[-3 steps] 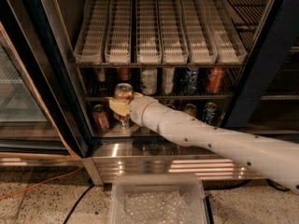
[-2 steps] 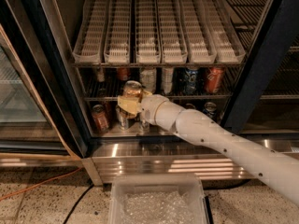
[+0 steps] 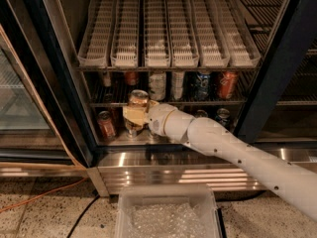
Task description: Pick orange can from middle shelf of fridge
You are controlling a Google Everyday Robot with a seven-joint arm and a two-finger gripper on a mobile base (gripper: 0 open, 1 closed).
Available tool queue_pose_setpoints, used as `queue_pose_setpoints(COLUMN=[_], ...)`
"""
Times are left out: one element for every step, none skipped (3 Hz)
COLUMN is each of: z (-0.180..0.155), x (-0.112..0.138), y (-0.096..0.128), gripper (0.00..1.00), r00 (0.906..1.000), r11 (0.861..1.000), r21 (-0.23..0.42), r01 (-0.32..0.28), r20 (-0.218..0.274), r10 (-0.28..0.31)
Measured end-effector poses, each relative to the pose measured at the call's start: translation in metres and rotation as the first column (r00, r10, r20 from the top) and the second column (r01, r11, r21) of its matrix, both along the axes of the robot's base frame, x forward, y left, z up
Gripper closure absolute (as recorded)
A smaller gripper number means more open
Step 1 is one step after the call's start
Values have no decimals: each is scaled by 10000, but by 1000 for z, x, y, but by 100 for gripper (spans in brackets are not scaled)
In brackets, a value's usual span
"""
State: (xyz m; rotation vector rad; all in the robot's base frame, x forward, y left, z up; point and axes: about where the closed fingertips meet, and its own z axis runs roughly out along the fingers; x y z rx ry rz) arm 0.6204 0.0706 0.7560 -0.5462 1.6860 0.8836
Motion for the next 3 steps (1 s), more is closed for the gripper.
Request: queue_pose_setpoints(z=[-2, -19, -19], x=[2, -43, -43], y=[-2, -60, -60], gripper=[100, 100, 100], r00=[9993, 9980, 9980], r11=[9991, 9987, 9987], r21=[193, 229, 229], r01=[-370, -463, -463], r20=[-35, -425, -425], r10=[371, 473, 473])
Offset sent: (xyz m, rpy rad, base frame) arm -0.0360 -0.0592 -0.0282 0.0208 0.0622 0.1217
